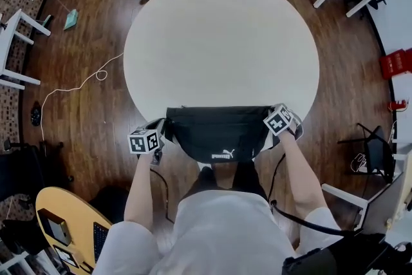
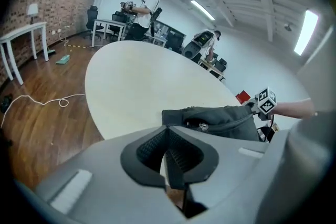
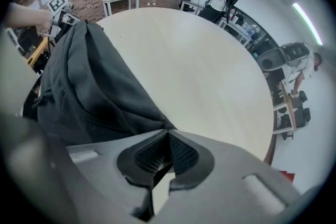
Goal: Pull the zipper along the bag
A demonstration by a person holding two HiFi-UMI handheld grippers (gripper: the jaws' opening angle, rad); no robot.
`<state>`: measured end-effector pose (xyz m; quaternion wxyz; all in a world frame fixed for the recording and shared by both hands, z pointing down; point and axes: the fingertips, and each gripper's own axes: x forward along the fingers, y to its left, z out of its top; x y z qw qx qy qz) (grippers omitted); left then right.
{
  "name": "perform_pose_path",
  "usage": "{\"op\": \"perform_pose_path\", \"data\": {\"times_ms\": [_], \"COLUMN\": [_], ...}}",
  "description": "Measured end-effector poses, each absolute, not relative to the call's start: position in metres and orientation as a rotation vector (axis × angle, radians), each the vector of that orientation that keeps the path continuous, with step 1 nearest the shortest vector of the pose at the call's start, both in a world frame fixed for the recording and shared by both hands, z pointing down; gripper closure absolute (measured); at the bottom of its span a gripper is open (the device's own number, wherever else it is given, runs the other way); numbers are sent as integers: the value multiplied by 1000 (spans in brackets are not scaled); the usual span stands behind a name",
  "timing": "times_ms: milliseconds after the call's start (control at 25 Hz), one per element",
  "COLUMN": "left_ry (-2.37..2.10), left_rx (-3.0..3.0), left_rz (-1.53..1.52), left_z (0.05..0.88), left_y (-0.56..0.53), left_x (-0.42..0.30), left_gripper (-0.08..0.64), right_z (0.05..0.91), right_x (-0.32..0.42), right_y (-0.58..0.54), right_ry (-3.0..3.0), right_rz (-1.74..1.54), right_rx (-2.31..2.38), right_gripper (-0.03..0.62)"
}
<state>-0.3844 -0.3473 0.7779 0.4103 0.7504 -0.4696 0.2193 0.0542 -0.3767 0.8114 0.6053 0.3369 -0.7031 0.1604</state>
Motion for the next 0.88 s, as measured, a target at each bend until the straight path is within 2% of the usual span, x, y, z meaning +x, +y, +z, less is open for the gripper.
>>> {"op": "perform_pose_path", "data": {"times_ms": [120, 240, 400, 640, 880], "left_ry": [-1208, -1222, -1298, -1421, -1523], "left_rx": [1946, 2014, 2107, 2271, 2499], "left_rz": [538, 521, 505, 365, 118], "left_z": [757, 729, 693, 616, 517], "left_y": [-341, -333, -320, -281, -193], "left_x": [-387, -382, -377, -340, -241], "left_gripper": [523, 433, 371, 388, 408], "right_z": [807, 772, 702, 614, 533], "right_x": [58, 59, 52, 22, 9], "right_y": [-376, -378, -366, -311, -205], "right_ry": [-1629, -1693, -1805, -2151, -2469], "right_rz": [380, 371, 291, 232, 169], "right_rx": [896, 1083, 1294, 1459, 1507], "right_gripper": [601, 601, 601, 601, 601]}}
